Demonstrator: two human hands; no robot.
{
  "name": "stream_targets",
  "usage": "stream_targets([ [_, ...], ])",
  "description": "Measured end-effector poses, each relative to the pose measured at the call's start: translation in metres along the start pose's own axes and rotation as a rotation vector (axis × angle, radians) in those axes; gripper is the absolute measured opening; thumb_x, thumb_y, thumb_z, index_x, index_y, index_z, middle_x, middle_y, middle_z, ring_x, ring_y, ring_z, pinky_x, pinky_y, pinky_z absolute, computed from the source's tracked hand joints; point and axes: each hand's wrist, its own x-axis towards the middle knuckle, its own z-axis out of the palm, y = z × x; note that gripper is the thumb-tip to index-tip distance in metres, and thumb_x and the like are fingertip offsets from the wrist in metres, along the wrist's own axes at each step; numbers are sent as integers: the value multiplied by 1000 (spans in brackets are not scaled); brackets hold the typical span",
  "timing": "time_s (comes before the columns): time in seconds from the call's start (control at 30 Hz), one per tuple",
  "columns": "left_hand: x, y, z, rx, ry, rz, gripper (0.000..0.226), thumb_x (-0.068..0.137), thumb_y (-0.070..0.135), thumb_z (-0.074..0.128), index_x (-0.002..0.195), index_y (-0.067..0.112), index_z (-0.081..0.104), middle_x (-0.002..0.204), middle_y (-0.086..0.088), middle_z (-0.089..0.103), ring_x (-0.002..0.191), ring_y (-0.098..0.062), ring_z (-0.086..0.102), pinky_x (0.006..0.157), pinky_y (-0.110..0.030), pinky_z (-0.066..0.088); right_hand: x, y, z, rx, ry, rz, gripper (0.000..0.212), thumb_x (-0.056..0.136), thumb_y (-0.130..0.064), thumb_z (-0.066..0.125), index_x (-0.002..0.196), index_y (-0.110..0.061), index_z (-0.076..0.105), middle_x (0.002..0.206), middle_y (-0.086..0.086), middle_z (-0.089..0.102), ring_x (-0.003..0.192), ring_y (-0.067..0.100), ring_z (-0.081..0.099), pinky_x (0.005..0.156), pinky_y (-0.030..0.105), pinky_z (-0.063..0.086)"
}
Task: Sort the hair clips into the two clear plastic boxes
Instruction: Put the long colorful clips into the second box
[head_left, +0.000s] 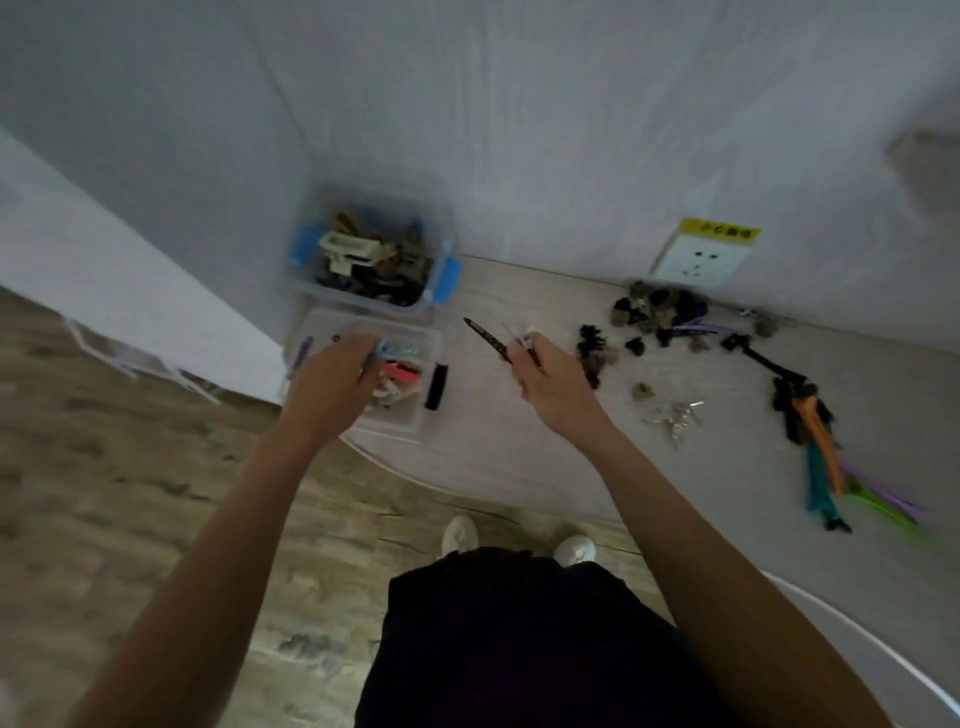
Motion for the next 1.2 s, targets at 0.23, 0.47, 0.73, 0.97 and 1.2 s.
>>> stream_targets([
  [0.23,5,-68,5,26,-260,171,37,82,22,62,116,7,59,116,-17,59,111,-34,54,103,-42,33,28,-41,73,-392,13,-177,34,96,-25,45,66,-11,38,54,2,40,53,22,42,49,31,26],
  [0.47,-8,-85,8,-121,-165,260,34,90,28,47,118,11,59,117,-10,61,110,-26,55,89,-36,44,56,-57,133,-820,-95,-260,25,98,-28,38,102,-11,55,104,13,60,96,30,57,68,35,37],
  [0.73,-15,-69,7,-193,120,243,33,92,35,41,111,15,60,94,-3,69,85,-20,65,69,-29,48,26,-43,121,-692,97,-459,20,83,-5,49,96,-4,65,95,15,66,93,34,56,83,39,48],
  [0.97,1,39,33,-389,42,541,22,93,26,48,109,18,61,92,2,68,83,-10,60,71,-24,48,-48,28,28,-648,334,-300,23,85,-13,46,99,-13,65,97,4,67,98,19,52,87,32,44],
  [1.2,26,171,114,-242,-450,787,45,87,18,55,131,9,45,136,-12,46,128,-28,37,103,-36,34,-113,112,-79,-602,655,73,25,79,-4,51,98,-11,66,98,11,67,97,32,57,83,21,34],
])
